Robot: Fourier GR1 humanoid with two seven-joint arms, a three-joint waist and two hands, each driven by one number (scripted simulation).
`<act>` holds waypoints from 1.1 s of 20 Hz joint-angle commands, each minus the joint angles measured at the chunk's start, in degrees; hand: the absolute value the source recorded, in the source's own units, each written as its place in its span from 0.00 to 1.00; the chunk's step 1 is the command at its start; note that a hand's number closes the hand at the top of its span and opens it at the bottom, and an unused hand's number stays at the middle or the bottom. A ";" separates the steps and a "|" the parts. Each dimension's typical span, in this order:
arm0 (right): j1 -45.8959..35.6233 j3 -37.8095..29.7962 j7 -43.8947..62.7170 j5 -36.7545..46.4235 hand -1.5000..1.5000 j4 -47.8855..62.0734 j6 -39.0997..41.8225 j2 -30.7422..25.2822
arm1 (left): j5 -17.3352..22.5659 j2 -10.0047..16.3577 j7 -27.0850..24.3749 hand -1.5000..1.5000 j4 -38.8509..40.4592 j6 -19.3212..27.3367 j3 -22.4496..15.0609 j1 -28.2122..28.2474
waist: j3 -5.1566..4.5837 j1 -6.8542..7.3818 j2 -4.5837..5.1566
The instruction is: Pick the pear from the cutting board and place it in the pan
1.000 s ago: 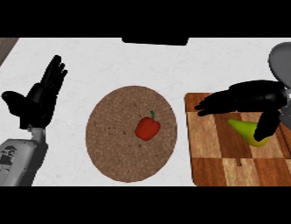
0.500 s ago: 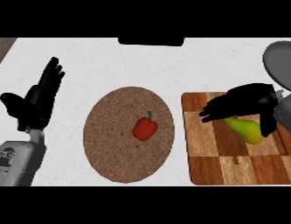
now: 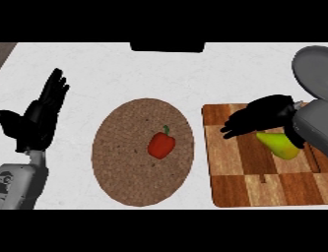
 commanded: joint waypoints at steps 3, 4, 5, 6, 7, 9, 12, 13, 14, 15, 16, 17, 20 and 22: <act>-1.19 2.65 -11.57 3.14 0.00 7.92 2.69 2.50 | 0.83 0.25 0.60 0.50 -1.91 -0.91 0.70 1.82 | 0.24 0.29 0.16; -1.21 2.62 -9.30 3.11 0.00 8.21 2.95 5.56 | -0.39 -0.82 -0.04 0.50 0.42 0.10 0.15 -0.34 | 0.23 -0.27 0.20; -0.43 3.37 -9.91 3.36 0.00 9.39 1.57 6.19 | -0.06 -0.08 -1.27 0.50 2.92 -0.34 1.57 -2.28 | 0.23 -0.35 0.44; -0.45 3.34 -9.50 3.28 0.00 8.28 2.85 5.72 | 0.02 0.09 -2.25 0.50 1.57 -1.31 1.12 0.36 | 0.20 -0.56 0.09; -0.41 4.42 -12.58 3.89 0.00 8.98 1.57 3.96 | -2.34 -1.61 -0.07 0.50 0.51 1.70 -0.84 -0.64 | 0.25 -0.47 0.16; -0.19 5.74 -13.55 3.11 1.00 6.73 2.00 5.65 | 0.42 0.49 -0.16 0.50 -0.29 -1.10 1.35 0.08 | 0.23 0.19 0.15; 0.64 6.05 -16.35 3.30 1.00 5.59 -2.61 3.55 | 0.95 1.47 1.04 0.50 0.52 -1.77 2.29 -1.01 | 0.25 -0.43 0.20; 0.25 5.56 -15.35 2.93 1.00 7.51 -2.93 5.40 | -0.63 -0.03 1.55 0.50 -0.47 0.24 0.91 -0.84 | 0.29 0.05 0.30; 1.32 6.13 -15.83 3.16 1.00 6.08 -3.69 3.83 | -0.44 0.29 2.69 0.50 0.68 0.73 1.85 -2.76 | 0.26 -0.89 0.16; 1.55 6.07 -15.25 2.75 1.00 6.56 -3.64 4.86 | -0.45 0.18 1.21 0.50 0.01 -0.88 0.65 -0.45 | 0.26 -0.43 0.18; 1.42 5.75 -15.77 2.57 1.00 7.94 -4.68 4.83 | -0.54 -0.07 -1.52 0.50 1.38 -0.80 1.34 0.12 | 0.24 -0.31 0.37; -1.80 5.17 -17.23 2.10 1.00 7.94 -1.78 3.93 | -0.86 -0.48 -1.71 0.50 1.82 -0.50 1.14 -0.47 | 0.21 -0.37 0.27; 1.73 5.33 -15.67 1.35 1.00 7.47 -5.53 4.99 | -1.68 -0.97 -0.10 0.50 -1.32 0.19 -0.16 0.64 | 0.27 -0.46 0.10; 0.28 -1.33 -2.91 -5.75 1.00 12.58 0.71 6.42 | -0.42 -0.06 0.52 0.50 -0.47 -0.49 1.36 -0.19 | 0.22 -0.68 0.17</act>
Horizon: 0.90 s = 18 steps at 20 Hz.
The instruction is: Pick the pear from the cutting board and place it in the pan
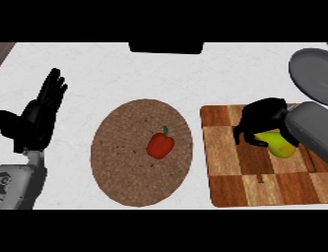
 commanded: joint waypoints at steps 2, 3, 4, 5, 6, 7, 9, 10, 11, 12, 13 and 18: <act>0.18 -11.52 18.24 -11.61 1.00 11.26 8.67 2.97 | -0.20 0.17 0.11 0.50 0.11 0.44 0.41 0.01 | 0.92 -1.00 0.80; 0.75 -13.63 22.90 -13.12 1.00 13.90 7.54 1.57 | -0.07 -0.19 0.22 0.50 0.26 0.38 0.15 1.23 | 0.87 -1.97 0.56; 0.37 -15.44 26.62 -14.19 1.00 16.64 6.88 -0.10 | -0.33 0.49 0.04 0.50 0.10 0.79 0.85 0.52 | 0.87 -2.77 0.55; 0.05 -17.17 29.86 -15.39 1.00 18.57 6.19 -0.91 | -0.30 0.63 0.10 0.50 0.25 0.69 0.93 0.77 | 0.79 -3.50 0.32; -0.82 -19.19 34.27 -16.78 1.00 20.32 5.23 -0.43 | -0.17 0.96 0.19 0.50 0.22 0.55 1.20 1.11 | 0.75 -2.87 -0.09; -1.99 -21.41 38.58 -18.07 1.00 22.12 2.92 -0.47 | -0.01 0.38 0.39 0.50 0.20 0.70 0.94 1.00 | 0.82 -3.09 -0.32; -5.44 -25.45 46.53 -20.32 1.00 24.24 -3.04 0.47 | -0.28 -0.03 0.50 0.50 0.50 0.73 0.37 0.80 | 0.85 -2.68 -0.61; -6.41 -26.47 51.11 -20.70 1.00 25.33 -6.16 1.26 | -0.22 0.79 0.40 0.50 0.52 0.55 1.03 1.09 | 0.78 -1.71 -0.78; -8.18 -28.03 55.14 -21.57 1.00 25.90 -9.52 2.10 | -0.09 0.50 0.48 0.50 0.76 0.53 0.91 1.11 | 0.73 -1.48 -0.90; -10.12 -29.34 59.05 -22.19 1.00 26.50 -12.99 2.69 | -0.42 0.63 0.53 0.50 0.44 0.54 0.65 1.20 | 0.76 -0.74 -1.11; -11.54 -30.96 63.16 -23.40 1.00 27.14 -15.88 4.08 | -0.07 0.17 0.75 0.50 0.37 0.40 0.43 0.42 | 0.77 -0.83 -0.94; -18.87 -32.03 82.95 -21.89 1.00 29.96 -34.65 10.77 | -0.56 -0.62 0.51 0.50 0.60 0.21 -0.70 0.14 | 0.73 0.83 -0.14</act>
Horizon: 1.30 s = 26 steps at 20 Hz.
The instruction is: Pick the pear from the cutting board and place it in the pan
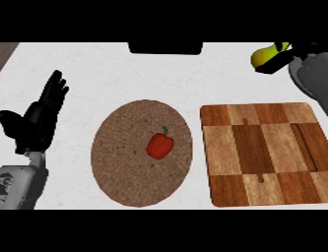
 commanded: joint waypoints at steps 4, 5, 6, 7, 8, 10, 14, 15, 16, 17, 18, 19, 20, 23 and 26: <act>-8.70 -1.08 24.28 2.55 1.00 5.27 -23.64 7.71 | -0.07 0.40 -0.30 0.50 0.94 -0.90 0.10 -1.47 | 0.18 0.34 1.02; -8.39 -2.70 24.09 1.30 1.00 4.76 -27.49 8.52 | -0.67 -0.86 0.19 0.50 0.82 0.68 -0.29 -2.71 | 0.26 0.04 1.10; -8.14 -3.70 23.91 0.74 1.00 4.81 -30.16 7.97 | 0.09 -0.96 -0.54 0.50 0.73 -0.02 0.01 -0.46 | 0.27 0.25 1.08; -8.56 -3.07 24.32 1.88 1.00 5.93 -29.44 6.18 | -0.01 -0.47 -0.33 0.50 0.13 -0.31 0.15 -0.76 | 0.27 -0.01 1.02; -9.29 -6.82 21.70 -1.74 1.00 3.68 -29.87 5.00 | 0.09 0.16 -0.72 0.50 1.81 -0.45 1.12 -2.18 | 0.31 -0.23 1.19; -6.49 -7.88 20.44 -2.02 1.00 3.77 -33.70 2.89 | -1.03 -0.94 -3.50 0.50 1.41 0.17 0.34 0.52 | 0.31 -0.67 1.00; -2.91 -10.09 15.18 -2.49 1.00 5.50 -32.24 -2.01 | -1.26 -1.78 -0.28 0.50 -0.48 0.91 -0.25 0.59 | 0.33 -0.18 1.22; -2.39 -9.82 14.96 -1.87 1.00 7.54 -32.56 -1.92 | 1.15 1.28 -1.24 0.50 0.48 -2.62 2.39 -0.99 | 0.33 0.42 1.55; -0.59 -10.39 12.34 -2.24 1.00 7.26 -32.38 -4.22 | -0.34 -0.66 -0.99 0.50 -0.77 -0.88 0.46 0.92 | 0.36 0.38 1.50; -1.50 -10.93 12.19 -2.50 1.00 8.43 -30.71 -5.74 | -1.34 -1.65 -1.12 0.50 -0.15 0.13 -0.32 -0.84 | 0.38 0.66 1.76; 1.44 -12.35 9.50 -3.78 1.00 7.78 -32.17 -7.34 | -0.64 -0.15 -0.13 0.50 -1.39 -0.69 0.69 0.02 | 0.42 0.57 1.66; 1.96 -11.73 8.15 -2.90 1.00 8.92 -32.99 -8.20 | -0.56 -1.22 0.22 0.50 -1.92 -0.51 -0.14 -0.40 | 0.46 1.19 1.98; 3.18 -12.73 6.43 -3.80 1.00 9.08 -31.35 -9.31 | 0.68 0.37 0.74 0.50 -3.42 -1.92 1.02 1.05 | 0.49 1.70 2.01; 5.43 -10.58 5.62 -1.25 1.00 12.20 -31.83 -12.29 | 0.03 -0.07 2.24 0.50 -3.56 -1.10 0.55 -1.84 | 0.51 1.65 2.17; 8.29 -12.41 3.49 -2.82 1.00 13.20 -33.49 -13.23 | -0.39 -0.69 0.37 0.50 -2.86 -1.12 0.28 -1.25 | 0.62 2.35 2.68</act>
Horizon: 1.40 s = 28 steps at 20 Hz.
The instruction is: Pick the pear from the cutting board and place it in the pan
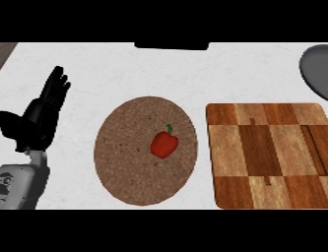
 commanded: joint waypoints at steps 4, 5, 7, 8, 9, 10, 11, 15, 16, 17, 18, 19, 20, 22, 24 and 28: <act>4.18 -3.02 -4.90 -2.42 1.00 1.53 -1.07 -4.04 | -0.12 -0.98 0.87 0.50 1.40 0.09 -0.39 -2.71 | 0.25 0.92 0.94; 6.62 -3.70 -7.17 -3.04 1.00 1.39 -0.45 -4.87 | -0.21 -0.57 -0.12 0.50 -0.14 0.12 -0.09 -0.44 | 0.25 0.98 0.60; 7.16 -4.81 -7.82 -4.12 1.00 1.26 -1.90 -4.54 | -0.11 -0.40 -1.21 0.50 1.64 -0.96 -0.22 -1.37 | 0.39 1.38 1.42; 10.56 -5.83 -10.57 -5.10 1.00 0.99 -2.02 -4.80 | -0.09 0.27 -0.14 0.50 0.33 -0.50 0.42 -0.95 | 0.44 0.83 0.92; 8.52 -5.12 -9.36 -4.31 1.00 1.29 -1.03 -3.86 | 0.42 0.65 1.36 0.50 0.07 -1.32 0.26 -2.65 | 0.37 1.60 0.94; 8.06 -10.28 -11.25 -9.52 1.00 -1.89 1.19 -4.24 | -0.49 -1.45 -1.42 0.50 1.23 -0.18 -0.78 -0.62 | 0.49 0.40 0.81; 10.17 -10.61 -11.91 -9.79 1.00 -0.73 1.69 -4.39 | -0.04 -1.04 -0.29 0.50 -0.10 -0.15 -0.32 -0.98 | 0.51 0.83 0.79; 10.54 -15.33 -12.21 -14.61 0.00 -1.29 12.79 -2.91 | -0.31 -1.67 -1.37 0.50 0.87 0.21 -0.38 -0.58 | 0.63 1.08 1.10; 10.49 -15.95 -12.94 -15.23 0.00 -1.53 15.73 -3.62 | 0.38 -0.25 0.36 0.50 -0.16 -0.86 0.14 -1.33 | 0.62 1.35 0.84; 10.81 -17.00 -14.35 -16.24 0.00 -2.01 15.19 -3.02 | 0.15 -1.45 -1.40 0.50 1.24 -0.39 -0.12 -0.77 | 0.59 1.28 1.24; 12.70 -17.27 -16.97 -16.48 0.00 -2.27 16.73 -2.78 | -0.71 -1.15 -0.57 0.50 1.19 0.63 0.07 -2.30 | 0.58 0.56 1.05; 12.93 -17.41 -17.08 -16.51 0.00 -1.63 15.23 -2.21 | 0.19 -0.07 -0.94 0.50 0.71 -1.03 0.49 -1.17 | 0.54 1.77 1.15; 13.24 -17.63 -17.89 -16.61 0.00 -1.40 15.39 -3.27 | -0.88 -1.71 -2.29 0.50 0.76 -0.50 -1.26 -0.23 | 0.50 1.64 1.17; 14.26 -19.05 -22.20 -17.79 0.00 -2.49 14.55 -4.25 | -0.27 -1.51 1.13 0.50 0.00 0.35 -0.48 -1.42 | 0.55 1.27 0.84; 14.98 -21.62 -26.47 -20.04 0.00 -3.73 11.13 -3.31 | -0.85 -0.76 0.16 0.50 1.40 0.14 -0.03 -2.31 | 0.46 0.43 0.65; 15.35 -27.27 -33.26 -24.90 0.00 -6.19 7.20 -3.99 | -0.13 -0.99 1.55 0.50 -0.13 0.40 0.37 -1.28 | 0.34 -0.05 -0.13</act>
